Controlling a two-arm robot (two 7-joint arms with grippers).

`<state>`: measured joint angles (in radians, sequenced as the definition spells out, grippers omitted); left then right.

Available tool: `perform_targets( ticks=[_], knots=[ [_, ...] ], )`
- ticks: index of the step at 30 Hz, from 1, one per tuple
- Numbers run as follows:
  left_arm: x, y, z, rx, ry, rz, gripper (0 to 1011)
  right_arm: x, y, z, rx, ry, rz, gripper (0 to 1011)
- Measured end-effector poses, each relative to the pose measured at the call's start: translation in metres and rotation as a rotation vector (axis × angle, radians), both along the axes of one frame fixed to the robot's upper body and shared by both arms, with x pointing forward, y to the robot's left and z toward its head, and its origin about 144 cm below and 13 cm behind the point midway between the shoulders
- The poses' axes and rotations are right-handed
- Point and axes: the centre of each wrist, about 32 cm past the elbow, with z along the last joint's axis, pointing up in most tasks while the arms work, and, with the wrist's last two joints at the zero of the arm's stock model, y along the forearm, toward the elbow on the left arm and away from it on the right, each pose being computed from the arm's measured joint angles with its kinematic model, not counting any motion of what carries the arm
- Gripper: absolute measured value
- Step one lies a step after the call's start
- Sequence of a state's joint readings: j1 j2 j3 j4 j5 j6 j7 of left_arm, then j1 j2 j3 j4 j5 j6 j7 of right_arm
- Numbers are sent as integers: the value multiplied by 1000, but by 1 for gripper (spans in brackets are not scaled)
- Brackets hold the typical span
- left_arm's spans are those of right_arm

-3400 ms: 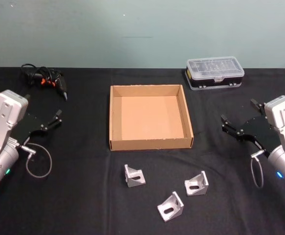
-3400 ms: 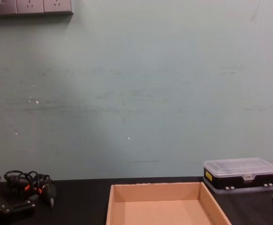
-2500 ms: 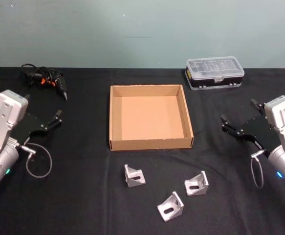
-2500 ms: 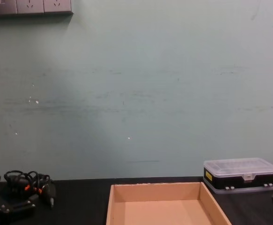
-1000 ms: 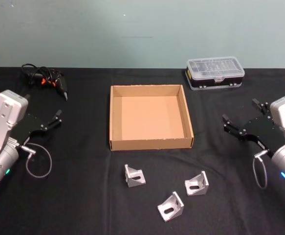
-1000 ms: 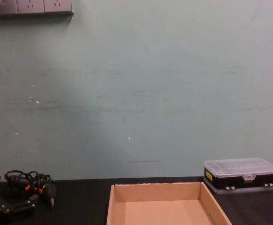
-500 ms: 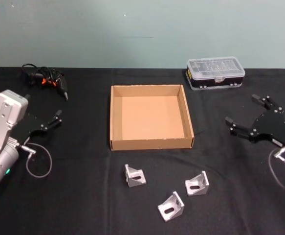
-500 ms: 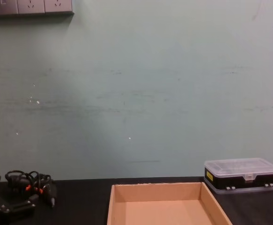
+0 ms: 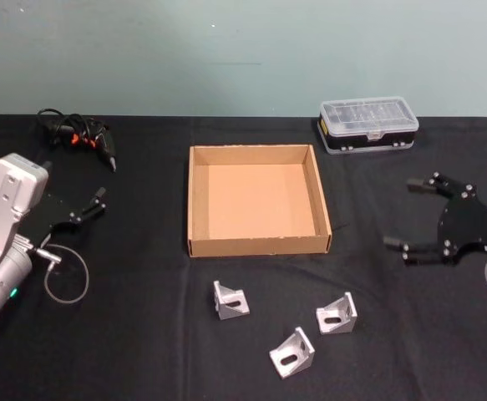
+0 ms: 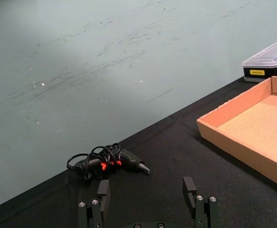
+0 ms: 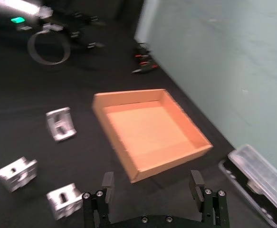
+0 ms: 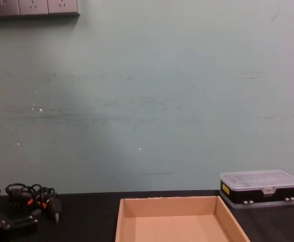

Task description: Use one hand to pick up the angle iron from the table and place it into the box.

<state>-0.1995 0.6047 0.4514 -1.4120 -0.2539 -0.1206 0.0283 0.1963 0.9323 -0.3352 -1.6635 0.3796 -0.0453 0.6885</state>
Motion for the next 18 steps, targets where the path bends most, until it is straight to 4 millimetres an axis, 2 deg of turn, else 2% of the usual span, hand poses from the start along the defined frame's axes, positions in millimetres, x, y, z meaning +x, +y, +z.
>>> perform_targets(
  ticks=[9, 18],
  knots=[
    [0, 0, 0, 0, 0, 0, 1000, 13, -5, 15, -123, 36, 140, 1003],
    [0, 0, 0, 0, 0, 0, 1000, 26, -2, 10, -243, 89, 227, 1003]
  ],
)
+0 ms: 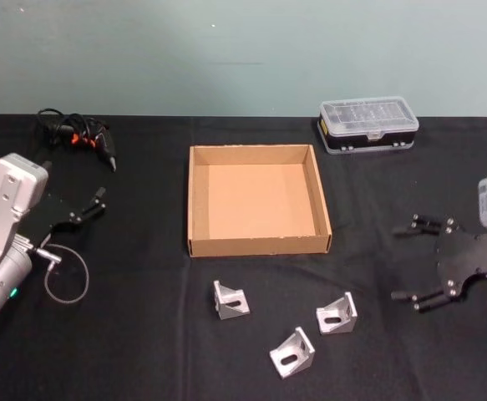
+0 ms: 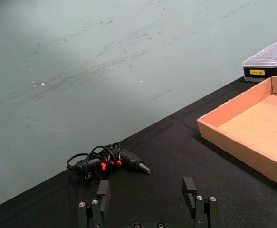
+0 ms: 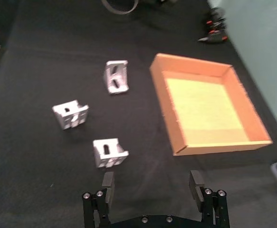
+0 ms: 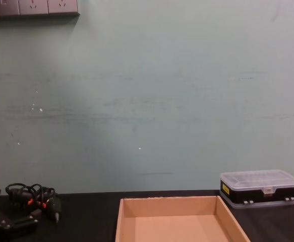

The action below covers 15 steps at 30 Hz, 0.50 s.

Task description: Use one hand to pick up the angle iron from the table and place it into the box.

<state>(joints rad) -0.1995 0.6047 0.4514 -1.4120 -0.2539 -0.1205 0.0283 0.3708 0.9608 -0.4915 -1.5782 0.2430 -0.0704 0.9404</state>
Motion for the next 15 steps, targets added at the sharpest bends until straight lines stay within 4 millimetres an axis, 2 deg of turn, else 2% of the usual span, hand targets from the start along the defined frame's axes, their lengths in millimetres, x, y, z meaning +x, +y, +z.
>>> perform_targets(
  ticks=[15],
  knots=[
    [0, 0, 0, 0, 0, 0, 1000, 15, 16, -18, -70, 73, 79, 1003]
  ],
)
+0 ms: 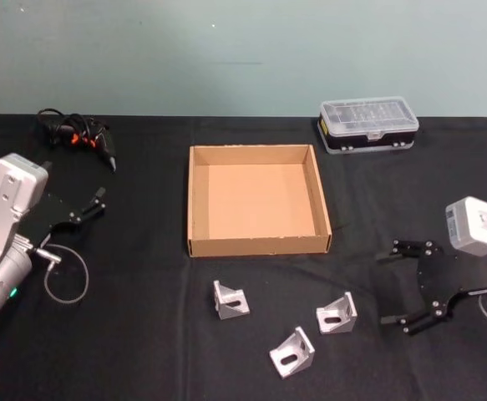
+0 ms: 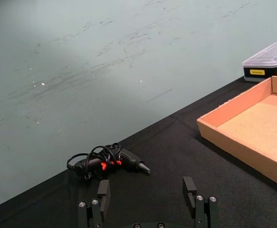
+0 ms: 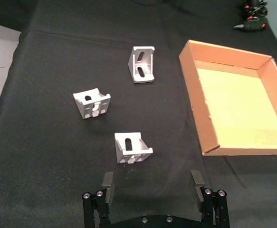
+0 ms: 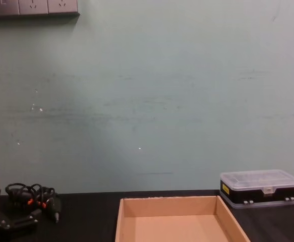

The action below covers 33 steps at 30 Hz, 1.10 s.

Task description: Use one hand to pick up the angle iron from the table and place it into the box.

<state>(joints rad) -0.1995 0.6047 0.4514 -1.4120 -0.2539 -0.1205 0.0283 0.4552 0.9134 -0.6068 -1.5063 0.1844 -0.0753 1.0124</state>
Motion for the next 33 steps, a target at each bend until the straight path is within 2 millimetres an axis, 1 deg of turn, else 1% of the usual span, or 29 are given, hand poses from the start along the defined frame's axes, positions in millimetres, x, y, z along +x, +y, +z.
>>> perform_targets(
  ticks=[19, 33],
  knots=[
    [0, 0, 0, 0, 0, 0, 1000, 13, 23, -23, 25, 64, 32, 1003],
    [0, 0, 0, 0, 0, 0, 1000, 20, 33, -34, 33, 94, 34, 1003]
  ],
)
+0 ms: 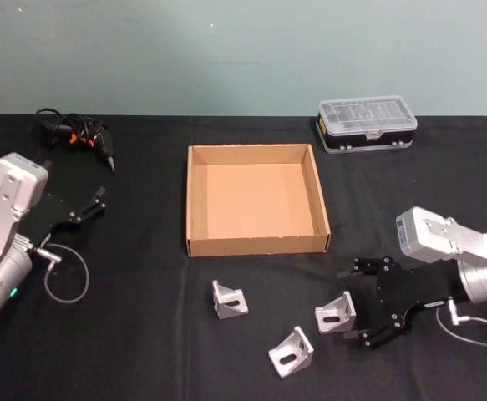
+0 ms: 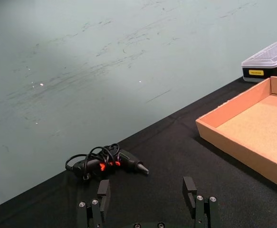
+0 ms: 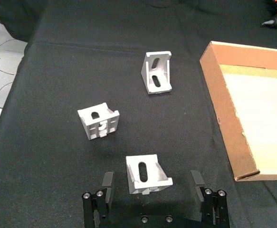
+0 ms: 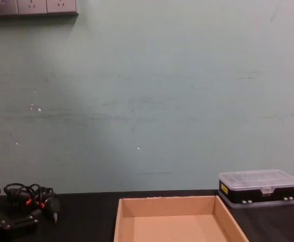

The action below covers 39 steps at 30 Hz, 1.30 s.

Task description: Use one hand to pick up the angle iron from the table and place it into the box.

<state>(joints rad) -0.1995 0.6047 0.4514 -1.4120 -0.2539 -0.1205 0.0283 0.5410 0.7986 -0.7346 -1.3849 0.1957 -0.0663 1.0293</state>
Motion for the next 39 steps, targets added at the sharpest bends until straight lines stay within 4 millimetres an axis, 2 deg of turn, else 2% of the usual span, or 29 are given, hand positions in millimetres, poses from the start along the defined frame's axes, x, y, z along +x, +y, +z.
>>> perform_targets(
  ticks=[19, 23, 27, 29, 30, 31, 36, 39],
  knots=[
    [0, 0, 0, 0, 0, 0, 1000, 4, 2, -8, 11, 37, -3, 982],
    [0, 0, 0, 0, 0, 0, 1000, 5, 2, -8, 13, 38, -3, 906],
    [0, 0, 0, 0, 0, 0, 1000, 5, 2, -8, 16, 38, -3, 765],
    [0, 0, 0, 0, 0, 0, 1000, 5, 2, -7, 18, 37, -2, 733],
    [0, 0, 0, 0, 0, 0, 1000, 4, 2, -7, 20, 36, -2, 679],
    [0, 0, 0, 0, 0, 0, 1000, 4, 1, -7, 21, 36, -1, 679],
    [0, 0, 0, 0, 0, 0, 1000, 5, 1, -7, 24, 32, 0, 496],
    [0, 0, 0, 0, 0, 0, 1000, 5, 0, -7, 25, 31, 1, 474]
  ],
)
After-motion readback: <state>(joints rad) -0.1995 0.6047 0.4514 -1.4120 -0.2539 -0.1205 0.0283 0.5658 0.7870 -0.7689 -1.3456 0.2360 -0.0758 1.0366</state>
